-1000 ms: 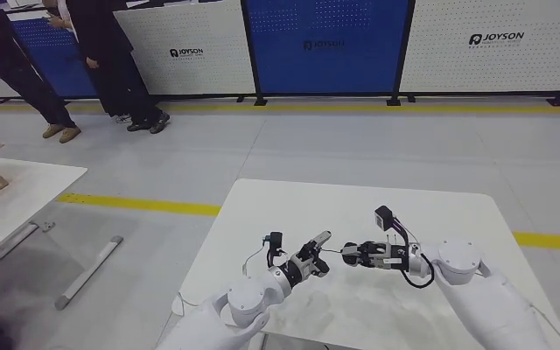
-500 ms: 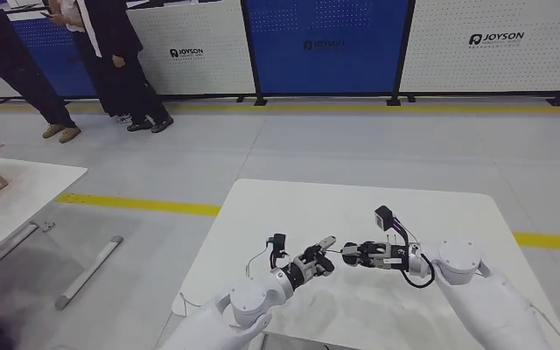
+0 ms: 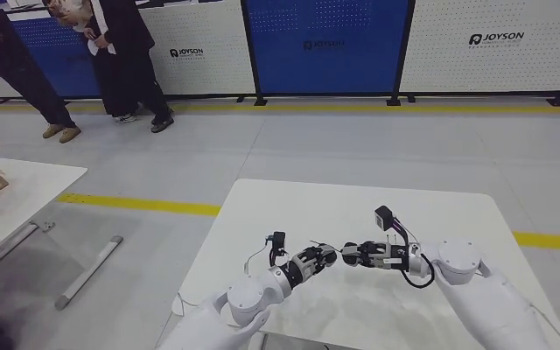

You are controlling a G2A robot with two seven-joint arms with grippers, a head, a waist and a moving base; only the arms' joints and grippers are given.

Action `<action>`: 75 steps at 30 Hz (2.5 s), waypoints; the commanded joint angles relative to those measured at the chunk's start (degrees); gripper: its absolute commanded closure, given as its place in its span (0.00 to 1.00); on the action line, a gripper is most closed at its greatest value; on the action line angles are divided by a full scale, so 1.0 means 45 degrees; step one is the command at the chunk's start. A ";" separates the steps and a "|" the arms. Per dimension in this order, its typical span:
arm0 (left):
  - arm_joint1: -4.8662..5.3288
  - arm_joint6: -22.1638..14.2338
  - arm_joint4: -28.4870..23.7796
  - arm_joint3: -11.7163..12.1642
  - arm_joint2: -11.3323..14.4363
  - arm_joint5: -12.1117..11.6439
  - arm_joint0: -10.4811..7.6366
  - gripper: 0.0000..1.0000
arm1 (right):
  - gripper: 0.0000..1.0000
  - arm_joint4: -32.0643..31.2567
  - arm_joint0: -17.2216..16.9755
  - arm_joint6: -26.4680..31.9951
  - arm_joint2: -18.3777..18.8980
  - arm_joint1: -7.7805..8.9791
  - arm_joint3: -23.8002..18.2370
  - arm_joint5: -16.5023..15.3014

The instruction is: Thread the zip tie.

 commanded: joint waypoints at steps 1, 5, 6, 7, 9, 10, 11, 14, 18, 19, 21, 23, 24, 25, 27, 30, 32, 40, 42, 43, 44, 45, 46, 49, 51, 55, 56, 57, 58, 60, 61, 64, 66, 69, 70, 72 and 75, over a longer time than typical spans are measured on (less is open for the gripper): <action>-0.0016 -0.0002 0.0060 0.0003 -0.0001 0.0017 0.0005 1.00 | 1.00 0.0000 0.0000 0.0000 0.0000 0.0000 0.0000 0.0000; -0.0058 -0.0023 0.0125 0.0018 -0.0004 0.0103 0.0024 0.06 | 1.00 0.0000 0.0000 0.0000 0.0000 0.0000 0.0000 0.0000; -0.0067 -0.0020 0.0142 0.0021 -0.0006 0.0116 0.0027 0.04 | 1.00 0.0000 0.0000 0.0000 0.0000 0.0000 0.0000 0.0000; -0.0077 -0.0017 0.0138 0.0023 -0.0012 0.0125 0.0032 0.07 | 1.00 0.0000 0.0000 0.0000 0.0000 0.0000 0.0000 0.0000; -0.0099 -0.0031 0.0146 0.0063 -0.0023 0.0127 0.0032 0.15 | 1.00 0.0000 0.0000 0.0000 0.0000 0.0000 0.0000 0.0000; -0.0110 -0.0036 0.0133 0.0087 -0.0030 0.0120 0.0027 0.20 | 1.00 0.0000 0.0000 0.0000 0.0000 0.0000 0.0000 0.0000; -0.0122 -0.0046 0.0115 0.0115 -0.0039 0.0113 0.0018 0.30 | 1.00 0.0000 0.0000 0.0000 0.0000 0.0000 0.0000 0.0000; -0.0162 -0.0081 0.0029 0.0198 -0.0067 0.0073 -0.0010 0.43 | 1.00 0.0000 0.0000 0.0000 0.0000 0.0000 0.0000 0.0000; -0.0203 -0.0102 0.0009 0.0289 -0.0116 0.0041 -0.0027 0.53 | 1.00 0.0000 0.0000 0.0000 0.0000 0.0000 0.0000 0.0000; -0.0217 -0.0111 0.0003 0.0311 -0.0126 0.0042 -0.0035 0.55 | 1.00 0.0000 0.0000 0.0000 0.0000 0.0000 0.0000 0.0000; -0.0235 -0.0137 -0.0011 0.0346 -0.0145 0.0047 -0.0048 0.60 | 1.00 0.0000 0.0000 0.0000 0.0000 0.0000 0.0000 0.0000; -0.0257 -0.0162 0.0010 0.0383 -0.0151 0.0056 -0.0063 0.65 | 1.00 0.0000 0.0000 0.0000 0.0000 0.0000 0.0000 0.0000; -0.0267 -0.0172 0.0019 0.0392 -0.0150 0.0056 -0.0067 0.67 | 1.00 0.0000 0.0000 0.0000 0.0000 0.0000 0.0000 0.0000; -0.0275 -0.0210 0.0049 0.0394 -0.0142 0.0058 -0.0075 0.69 | 1.00 0.0000 0.0000 0.0000 0.0000 0.0000 0.0000 0.0000; -0.0295 -0.0258 0.0092 0.0381 -0.0139 0.0043 -0.0077 0.80 | 1.00 0.0000 0.0000 0.0000 0.0000 0.0000 0.0000 0.0000; -0.0305 -0.0358 0.0219 0.0329 -0.0162 0.0026 -0.0046 1.00 | 1.00 0.0000 0.0000 0.0000 0.0000 0.0000 0.0000 0.0000; -0.0303 -0.0412 0.0345 0.0265 -0.0194 0.0008 0.0014 1.00 | 1.00 0.0000 0.0000 0.0000 0.0000 0.0000 0.0000 0.0000; -0.0324 -0.0520 0.0469 0.0097 -0.0338 0.0006 0.0154 1.00 | 1.00 0.0000 0.0000 0.0000 0.0000 0.0000 0.0000 0.0000; -0.0333 -0.0543 0.0516 0.0086 -0.0364 0.0014 0.0171 1.00 | 1.00 0.0000 0.0000 0.0000 0.0000 0.0000 0.0000 0.0000; -0.0337 -0.0551 0.0534 0.0081 -0.0373 0.0019 0.0178 1.00 | 1.00 0.0000 0.0000 0.0000 0.0000 0.0000 0.0000 0.0000; -0.0341 -0.0559 0.0552 0.0077 -0.0383 0.0022 0.0184 1.00 | 1.00 0.0000 0.0000 0.0000 0.0000 0.0000 0.0000 0.0000; -0.0346 -0.0566 0.0567 0.0075 -0.0392 0.0024 0.0191 1.00 | 1.00 0.0000 0.0000 0.0000 0.0000 0.0000 0.0000 0.0000; -0.0352 -0.0568 0.0591 0.0073 -0.0404 0.0027 0.0199 1.00 | 1.00 0.0000 0.0000 0.0000 0.0000 0.0000 0.0000 0.0000; -0.0367 -0.0583 0.0635 0.0066 -0.0427 0.0031 0.0216 1.00 | 0.00 -0.0198 -0.0177 -0.0526 0.0083 0.0019 -0.0231 -0.0011; -0.0380 -0.0548 0.0678 0.0060 -0.0451 0.0012 0.0233 1.00 | 0.00 -0.0125 -0.0384 -0.0673 0.0317 0.0078 -0.0411 -0.0107; -0.0400 -0.0431 0.0876 0.0026 -0.0475 0.0062 0.0267 1.00 | 0.00 -0.0128 -0.0774 -0.0793 0.0936 0.0274 -0.0681 -0.0238; -0.0403 -0.0416 0.0913 0.0015 -0.0487 0.0079 0.0280 1.00 | 0.00 -0.0109 -0.0896 -0.0784 0.1107 0.0331 -0.0765 -0.0271; -0.0404 -0.0391 0.0970 0.0001 -0.0513 0.0110 0.0297 1.00 | 0.00 -0.0092 -0.1068 -0.0804 0.1362 0.0413 -0.0888 -0.0341; -0.0400 -0.0348 0.1080 -0.0007 -0.0534 0.0165 0.0304 1.00 | 0.00 -0.0107 -0.1216 -0.0826 0.1555 0.0479 -0.0997 -0.0382; -0.0395 -0.0181 0.1398 -0.0080 -0.0556 0.0281 0.0352 1.00 | 0.00 -0.0120 -0.1613 -0.0939 0.2078 0.0647 -0.1339 -0.0493; -0.0393 -0.0090 0.1524 -0.0106 -0.0575 0.0339 0.0367 1.00 | 0.00 -0.0120 -0.1820 -0.0994 0.2321 0.0724 -0.1511 -0.0540; -0.0410 0.0407 0.2108 -0.0209 -0.0529 0.0545 0.0409 1.00 | 0.00 -0.0067 -0.2580 -0.1292 0.3227 0.0986 -0.2154 -0.0696; -0.0421 0.0559 0.2207 -0.0234 -0.0514 0.0552 0.0415 1.00 | 0.00 -0.0013 -0.2738 -0.1329 0.3386 0.1027 -0.2290 -0.0713; -0.0421 0.0559 0.2207 -0.0234 -0.0514 0.0552 0.0415 1.00 | 0.00 -0.0013 -0.2738 -0.1329 0.3386 0.1027 -0.2290 -0.0713; -0.0421 0.0559 0.2207 -0.0234 -0.0514 0.0552 0.0415 1.00 | 0.00 -0.0013 -0.2738 -0.1329 0.3386 0.1027 -0.2290 -0.0713; -0.0421 0.0559 0.2207 -0.0234 -0.0514 0.0552 0.0415 1.00 | 0.00 -0.0013 -0.2738 -0.1329 0.3386 0.1027 -0.2290 -0.0713; -0.0421 0.0559 0.2207 -0.0234 -0.0514 0.0552 0.0415 1.00 | 0.00 -0.0013 -0.2738 -0.1329 0.3386 0.1027 -0.2290 -0.0713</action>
